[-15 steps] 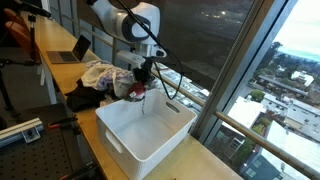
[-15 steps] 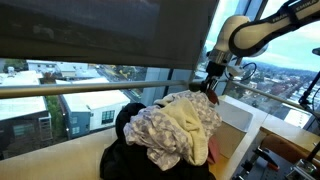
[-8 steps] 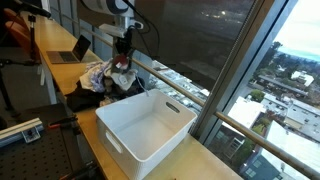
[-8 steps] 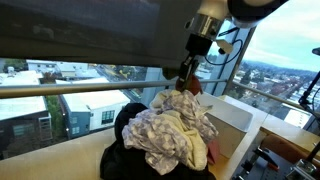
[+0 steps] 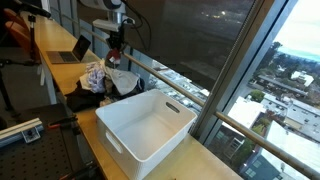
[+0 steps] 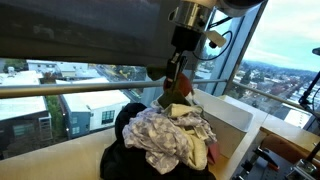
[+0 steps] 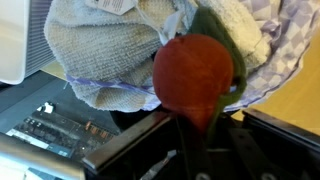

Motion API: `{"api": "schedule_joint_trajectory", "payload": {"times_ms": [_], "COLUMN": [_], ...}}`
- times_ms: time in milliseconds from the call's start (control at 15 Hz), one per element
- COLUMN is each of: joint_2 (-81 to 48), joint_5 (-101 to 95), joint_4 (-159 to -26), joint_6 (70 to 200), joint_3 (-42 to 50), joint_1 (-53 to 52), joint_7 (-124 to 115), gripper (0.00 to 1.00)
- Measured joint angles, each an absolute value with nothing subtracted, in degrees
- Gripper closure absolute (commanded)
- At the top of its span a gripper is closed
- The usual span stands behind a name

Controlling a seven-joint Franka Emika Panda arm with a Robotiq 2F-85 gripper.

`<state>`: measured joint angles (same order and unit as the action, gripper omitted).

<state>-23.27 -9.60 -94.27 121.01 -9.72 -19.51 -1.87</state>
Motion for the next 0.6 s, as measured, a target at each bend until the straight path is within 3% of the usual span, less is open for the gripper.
{"api": "schedule_joint_trajectory", "payload": {"times_ms": [600], "joint_2": [-27.9], "joint_5": [-9.5], "joint_4": [-92.4], "joint_6": [119.1], "joint_3": [-9.5], "joint_1": [-17.9], "joint_7": [-1.9], "gripper": [0.97]}}
